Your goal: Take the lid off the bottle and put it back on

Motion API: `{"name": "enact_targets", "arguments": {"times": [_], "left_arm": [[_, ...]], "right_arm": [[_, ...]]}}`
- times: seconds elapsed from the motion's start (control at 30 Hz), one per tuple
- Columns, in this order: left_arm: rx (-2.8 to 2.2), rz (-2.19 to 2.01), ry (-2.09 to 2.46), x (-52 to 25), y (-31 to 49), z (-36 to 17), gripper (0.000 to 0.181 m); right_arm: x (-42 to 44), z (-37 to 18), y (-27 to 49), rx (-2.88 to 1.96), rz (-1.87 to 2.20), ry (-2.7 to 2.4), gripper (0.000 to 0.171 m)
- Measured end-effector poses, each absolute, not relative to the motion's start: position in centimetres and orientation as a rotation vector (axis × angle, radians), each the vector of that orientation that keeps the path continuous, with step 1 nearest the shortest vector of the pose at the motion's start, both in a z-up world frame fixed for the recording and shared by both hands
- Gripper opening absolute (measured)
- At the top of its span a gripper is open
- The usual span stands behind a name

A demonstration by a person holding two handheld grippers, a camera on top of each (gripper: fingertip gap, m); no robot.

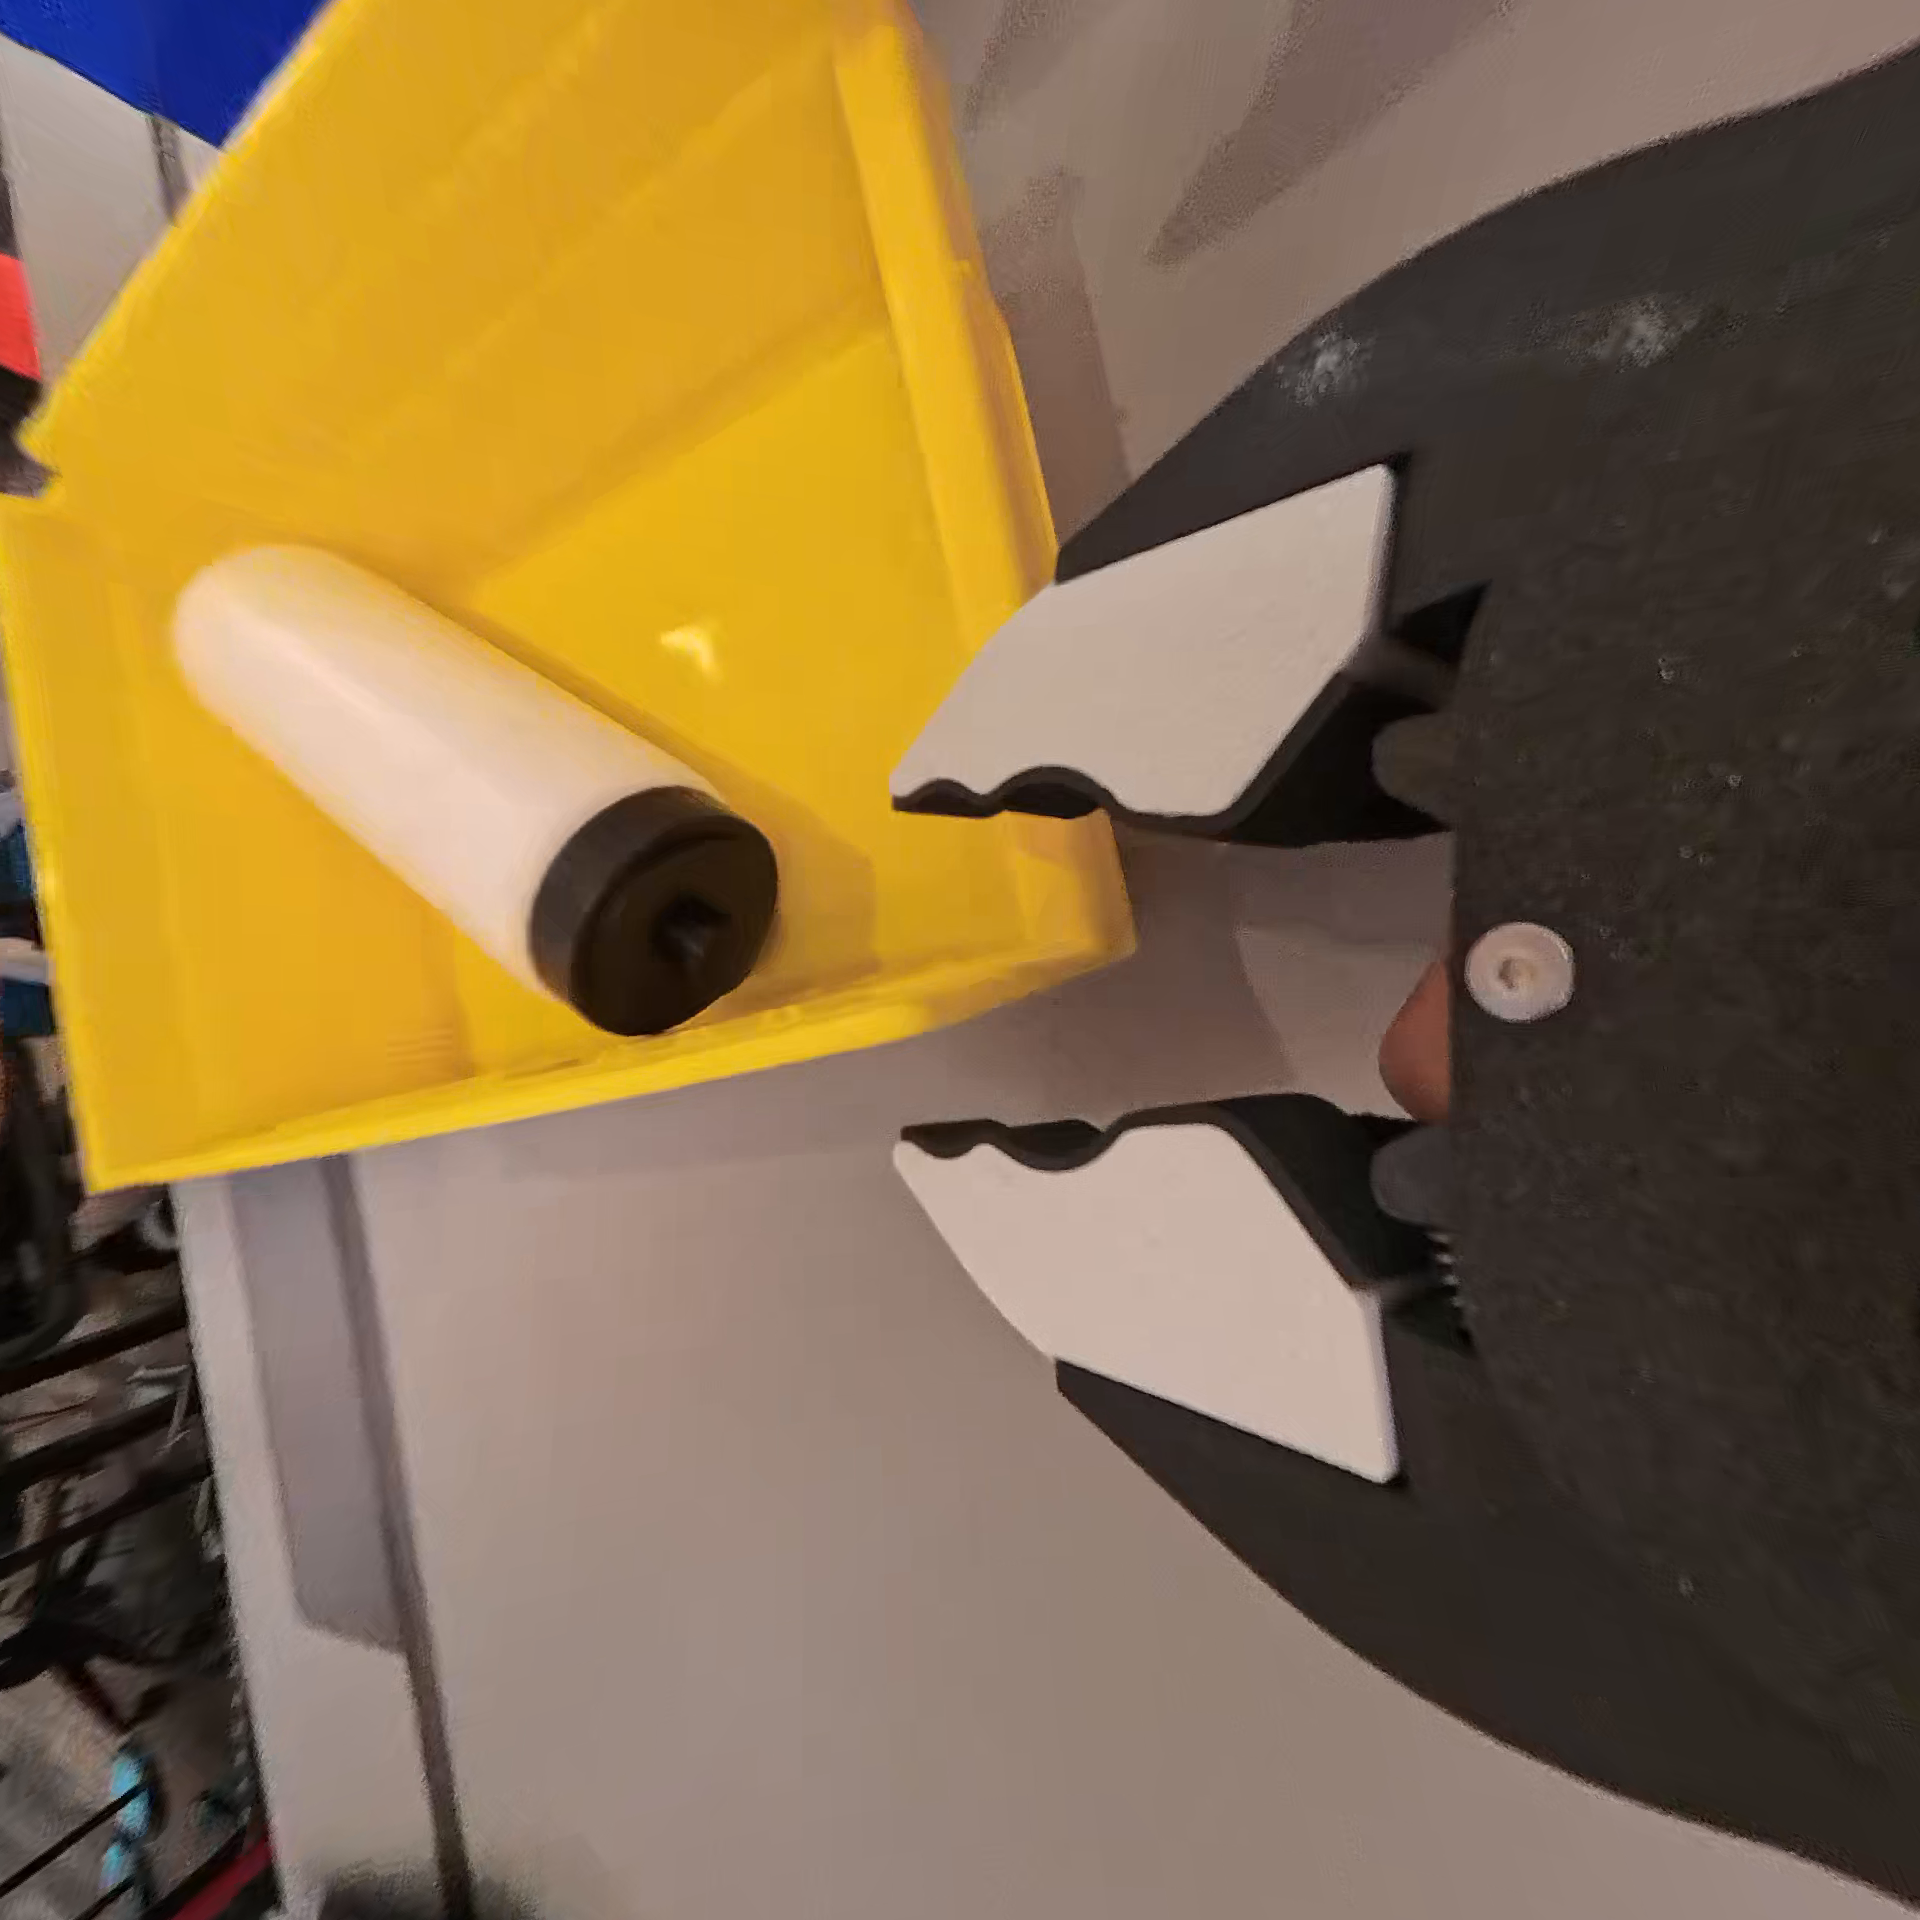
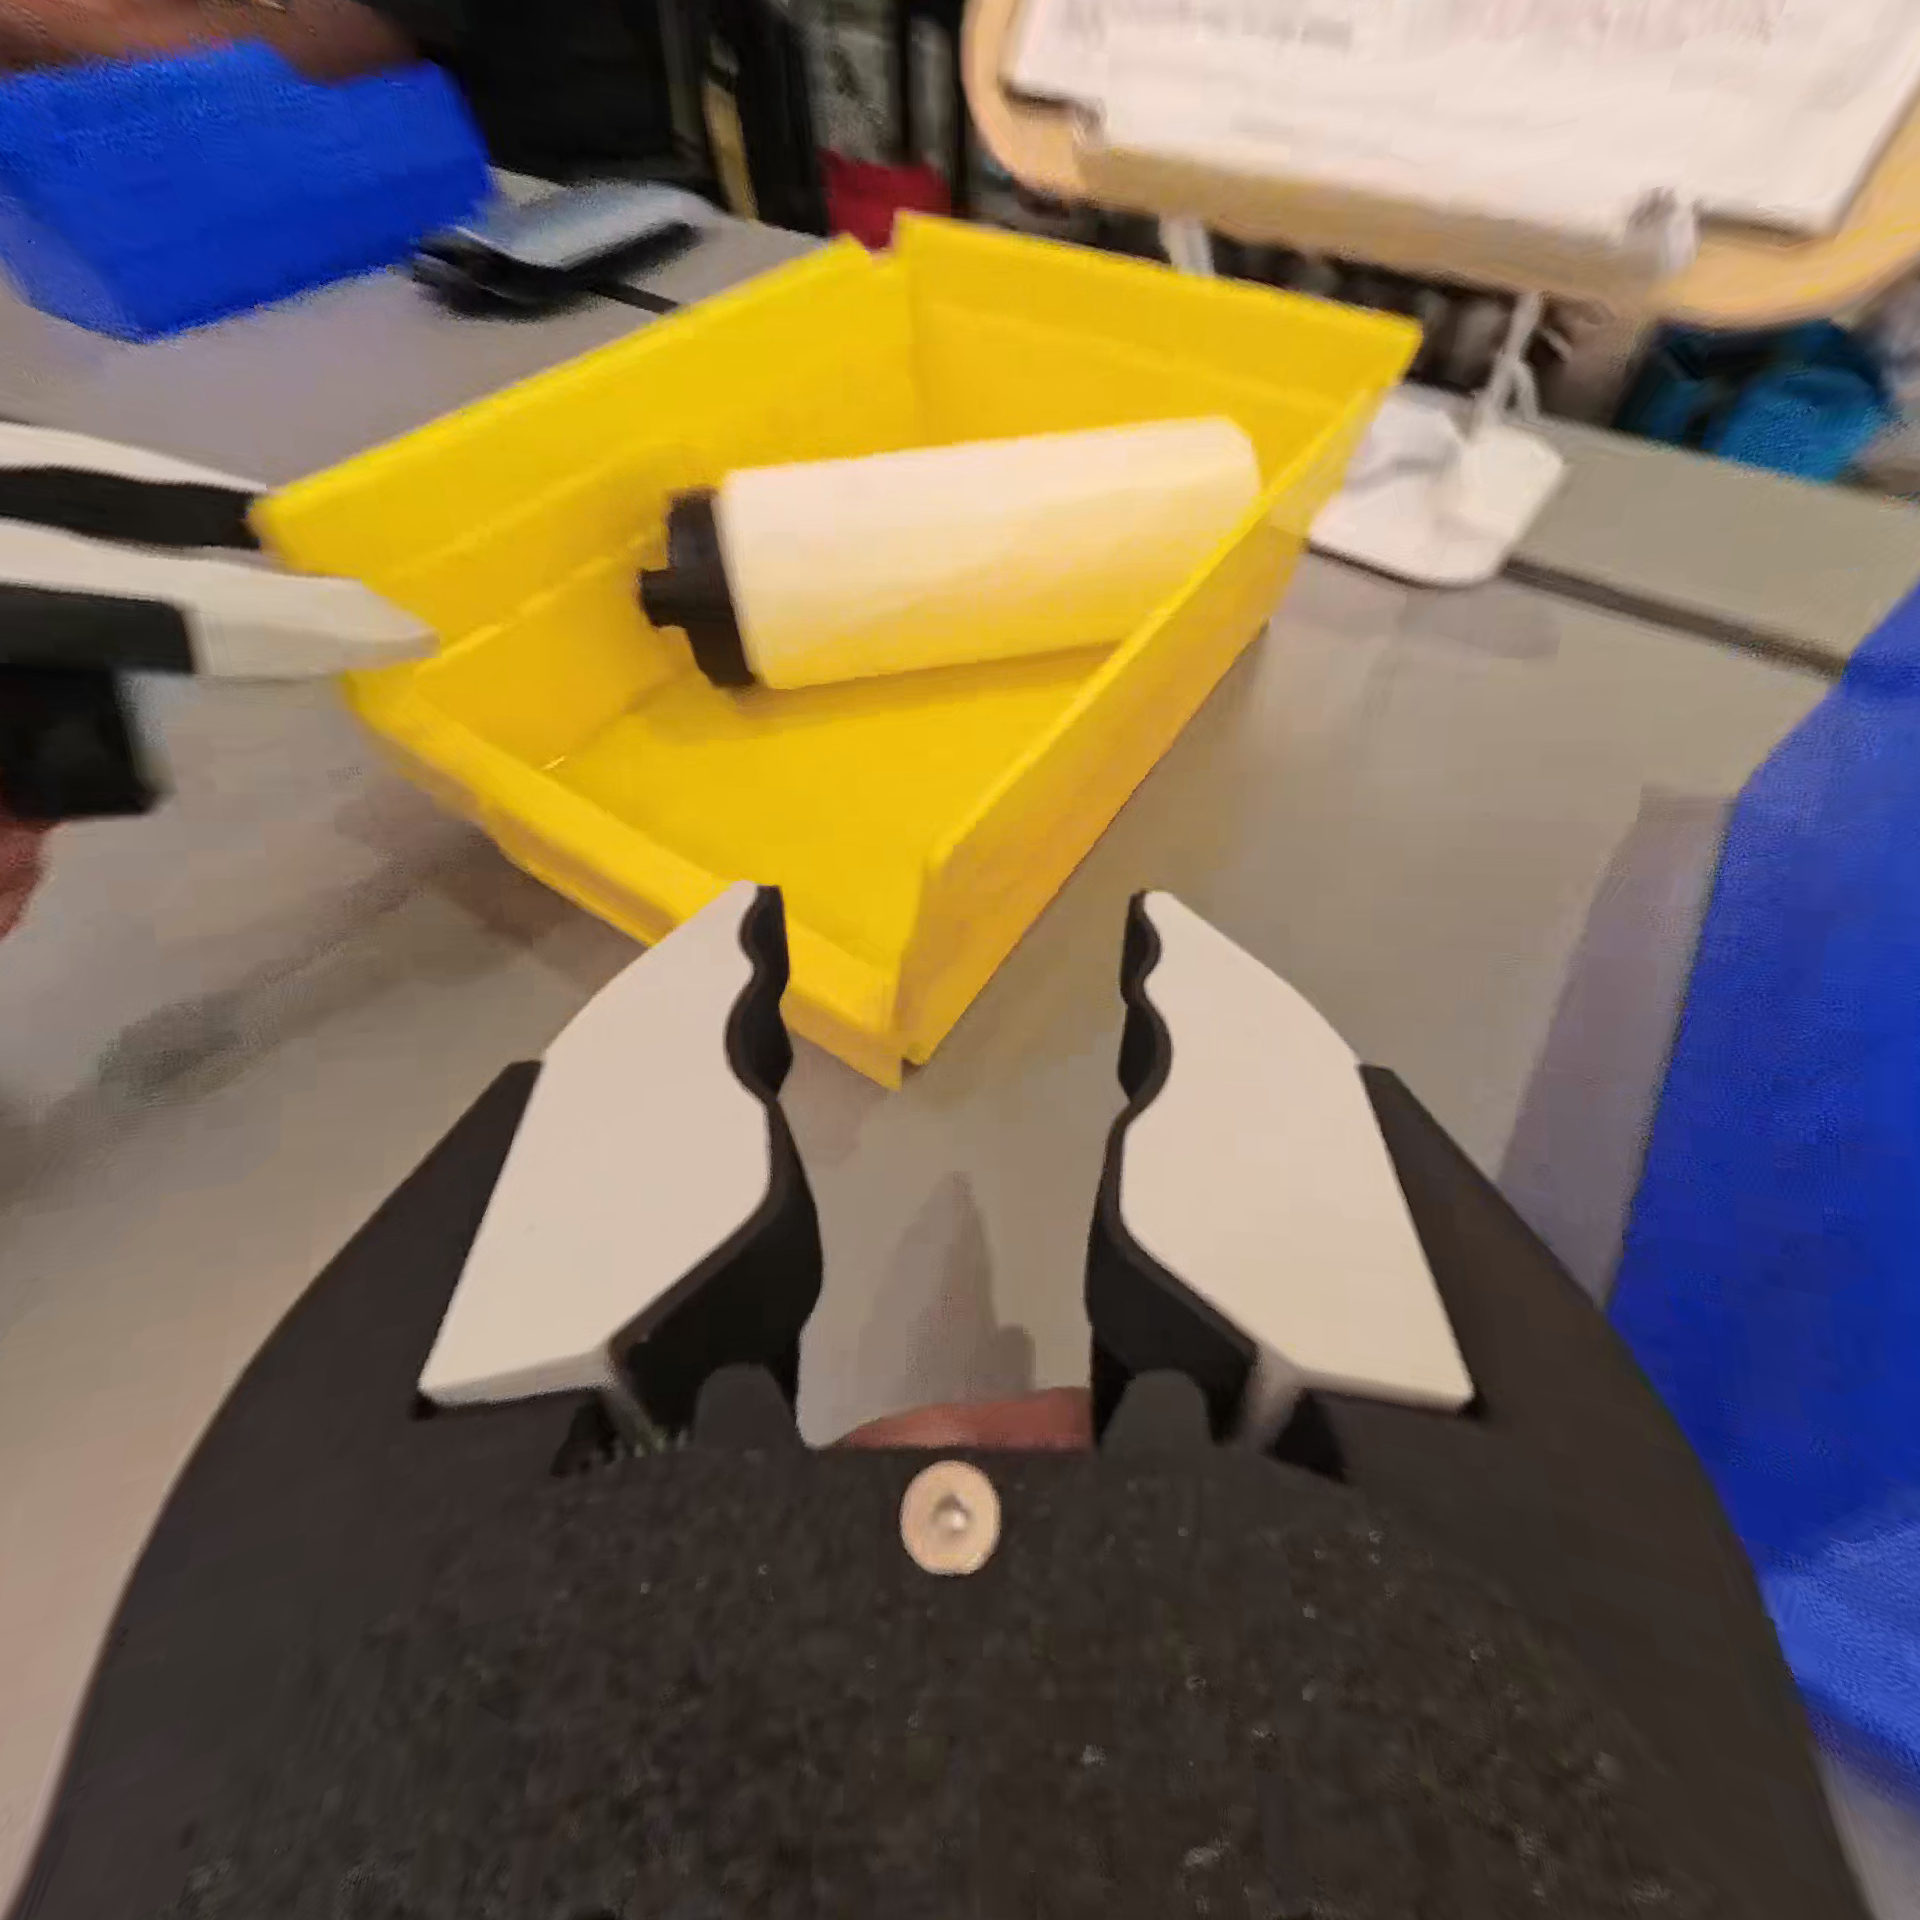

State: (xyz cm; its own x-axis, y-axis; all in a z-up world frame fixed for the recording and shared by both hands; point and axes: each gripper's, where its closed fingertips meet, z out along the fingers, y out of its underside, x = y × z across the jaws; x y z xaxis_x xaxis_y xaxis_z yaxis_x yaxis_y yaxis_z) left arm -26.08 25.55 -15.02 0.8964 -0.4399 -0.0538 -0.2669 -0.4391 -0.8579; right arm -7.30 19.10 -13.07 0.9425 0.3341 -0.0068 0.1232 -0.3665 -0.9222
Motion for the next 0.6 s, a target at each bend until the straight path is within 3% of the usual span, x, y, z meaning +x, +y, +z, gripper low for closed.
{"name": "enact_targets", "arguments": {"times": [0.13, 0.17, 0.23, 0.6], "left_arm": [[-2.078, -0.25, 0.461, -25.6, 26.9, -15.6, 0.008], [-2.078, -0.238, 0.483, -25.7, 27.1, -15.6, 0.005], [-2.072, -0.211, 0.491, -26.4, 27.4, -15.5, 0.004], [-1.935, -0.111, 0.275, -39.3, 29.9, -10.9, 0.002]], "right_arm": [[-8.9, -15.7, 21.6, -2.049, 0.056, -0.119, 0.048], [-8.7, -16.1, 22.1, -2.059, 0.001, -0.062, 0.042], [-7.2, -16.1, 22.5, -2.074, -0.145, 0.061, 0.005], [-19.5, -12.0, 25.7, -1.885, -0.097, 0.009, 0.005]]}}
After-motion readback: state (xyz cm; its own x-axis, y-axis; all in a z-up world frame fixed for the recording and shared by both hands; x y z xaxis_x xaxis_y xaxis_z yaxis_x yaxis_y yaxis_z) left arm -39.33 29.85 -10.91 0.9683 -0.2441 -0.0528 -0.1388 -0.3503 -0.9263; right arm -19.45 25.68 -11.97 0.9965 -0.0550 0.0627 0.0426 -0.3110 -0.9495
